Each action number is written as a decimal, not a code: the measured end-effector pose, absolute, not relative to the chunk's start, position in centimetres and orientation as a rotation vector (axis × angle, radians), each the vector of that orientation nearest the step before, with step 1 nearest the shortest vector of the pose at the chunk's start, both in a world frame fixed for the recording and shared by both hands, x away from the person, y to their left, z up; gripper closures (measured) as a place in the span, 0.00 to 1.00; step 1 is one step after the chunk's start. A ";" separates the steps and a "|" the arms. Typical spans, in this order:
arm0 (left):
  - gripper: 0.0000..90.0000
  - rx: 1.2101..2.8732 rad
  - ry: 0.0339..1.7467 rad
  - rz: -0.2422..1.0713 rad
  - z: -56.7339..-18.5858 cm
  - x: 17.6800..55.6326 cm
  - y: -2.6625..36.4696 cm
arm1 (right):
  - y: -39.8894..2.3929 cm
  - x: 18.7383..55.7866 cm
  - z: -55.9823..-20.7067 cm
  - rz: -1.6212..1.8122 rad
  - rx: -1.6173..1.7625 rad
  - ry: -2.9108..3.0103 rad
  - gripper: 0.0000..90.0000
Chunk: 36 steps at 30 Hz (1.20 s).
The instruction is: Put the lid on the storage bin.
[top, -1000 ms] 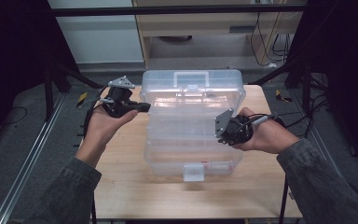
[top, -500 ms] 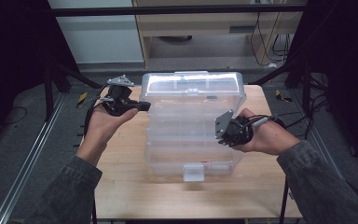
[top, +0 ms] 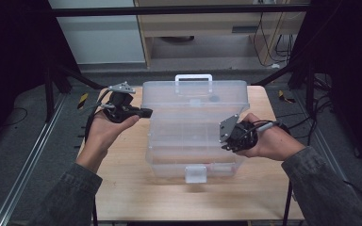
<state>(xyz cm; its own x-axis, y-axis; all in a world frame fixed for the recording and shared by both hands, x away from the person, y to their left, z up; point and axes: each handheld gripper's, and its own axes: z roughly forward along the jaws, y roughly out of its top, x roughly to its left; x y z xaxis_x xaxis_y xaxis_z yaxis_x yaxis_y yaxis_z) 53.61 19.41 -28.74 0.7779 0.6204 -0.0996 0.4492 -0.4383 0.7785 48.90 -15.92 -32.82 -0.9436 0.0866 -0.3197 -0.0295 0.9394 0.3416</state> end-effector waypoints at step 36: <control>0.99 2.155 0.739 0.214 -32.2 49.4 20.0 | -19.5 44.7 -33.1 0.679 0.303 2.589 0.33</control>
<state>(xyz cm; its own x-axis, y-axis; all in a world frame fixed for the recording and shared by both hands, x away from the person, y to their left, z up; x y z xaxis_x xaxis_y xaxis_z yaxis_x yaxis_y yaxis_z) 49.43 19.97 -32.17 0.8126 0.5747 -0.0973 0.4338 -0.4848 0.7595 44.75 -19.48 -33.09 -0.8773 0.3145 -0.3626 0.0962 0.8553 0.5091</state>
